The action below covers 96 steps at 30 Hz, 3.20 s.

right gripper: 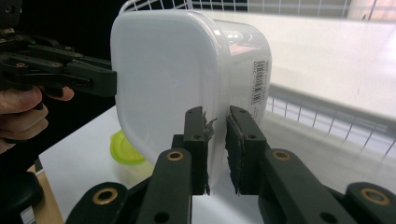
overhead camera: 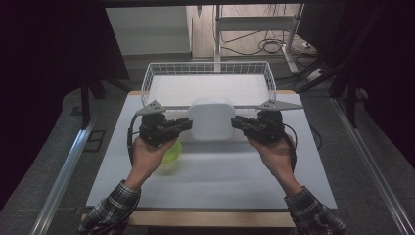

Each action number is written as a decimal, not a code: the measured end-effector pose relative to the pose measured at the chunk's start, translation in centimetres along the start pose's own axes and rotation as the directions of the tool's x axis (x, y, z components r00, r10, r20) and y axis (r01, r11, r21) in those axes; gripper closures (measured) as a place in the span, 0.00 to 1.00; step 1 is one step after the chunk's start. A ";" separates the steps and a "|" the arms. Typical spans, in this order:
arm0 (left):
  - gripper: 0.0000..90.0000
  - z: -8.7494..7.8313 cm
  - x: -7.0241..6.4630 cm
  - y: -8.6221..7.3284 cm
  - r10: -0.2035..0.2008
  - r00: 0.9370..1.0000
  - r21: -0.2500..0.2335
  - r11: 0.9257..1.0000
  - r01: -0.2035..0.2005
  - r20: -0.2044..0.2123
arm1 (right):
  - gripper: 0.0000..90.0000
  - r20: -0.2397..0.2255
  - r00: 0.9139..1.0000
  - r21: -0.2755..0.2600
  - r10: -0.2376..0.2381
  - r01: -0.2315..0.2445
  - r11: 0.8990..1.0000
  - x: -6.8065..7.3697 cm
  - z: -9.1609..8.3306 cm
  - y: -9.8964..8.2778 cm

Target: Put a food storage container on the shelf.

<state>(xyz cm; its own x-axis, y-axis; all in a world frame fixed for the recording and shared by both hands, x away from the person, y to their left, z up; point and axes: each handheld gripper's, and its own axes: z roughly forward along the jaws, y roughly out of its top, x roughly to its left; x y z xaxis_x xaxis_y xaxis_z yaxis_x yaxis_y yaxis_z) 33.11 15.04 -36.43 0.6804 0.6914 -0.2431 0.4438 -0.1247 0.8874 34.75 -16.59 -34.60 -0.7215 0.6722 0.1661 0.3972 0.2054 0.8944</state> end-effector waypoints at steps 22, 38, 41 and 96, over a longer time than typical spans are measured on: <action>0.88 -0.3 2.5 5.4 -0.016 1.000 -0.029 0.999 0.015 -0.024 | 0.87 -0.005 1.000 -0.055 0.017 -0.017 0.998 -1.7 2.0 5.9; 0.87 1.5 4.7 7.2 -0.045 0.999 -0.008 0.999 0.045 -0.022 | 0.85 0.003 0.997 -0.045 0.076 -0.076 0.996 -4.1 4.3 6.7; 0.86 1.6 5.0 7.2 -0.051 0.999 -0.014 0.999 0.051 -0.017 | 0.85 -0.005 0.996 -0.049 0.084 -0.084 0.995 -4.2 4.4 6.7; 0.20 3.5 6.1 7.4 0.025 0.999 -0.026 0.999 -0.026 -0.044 | 0.36 0.033 0.998 -0.049 0.047 -0.045 0.998 -5.0 6.1 7.9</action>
<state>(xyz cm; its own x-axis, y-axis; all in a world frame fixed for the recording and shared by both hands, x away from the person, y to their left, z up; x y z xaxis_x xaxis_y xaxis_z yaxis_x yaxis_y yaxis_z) 42.57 15.82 -32.67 0.6651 0.7185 -0.2035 0.4108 -0.1244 0.9032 44.92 -13.97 -30.92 -0.6833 0.7038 0.1941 0.4013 0.1400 0.9052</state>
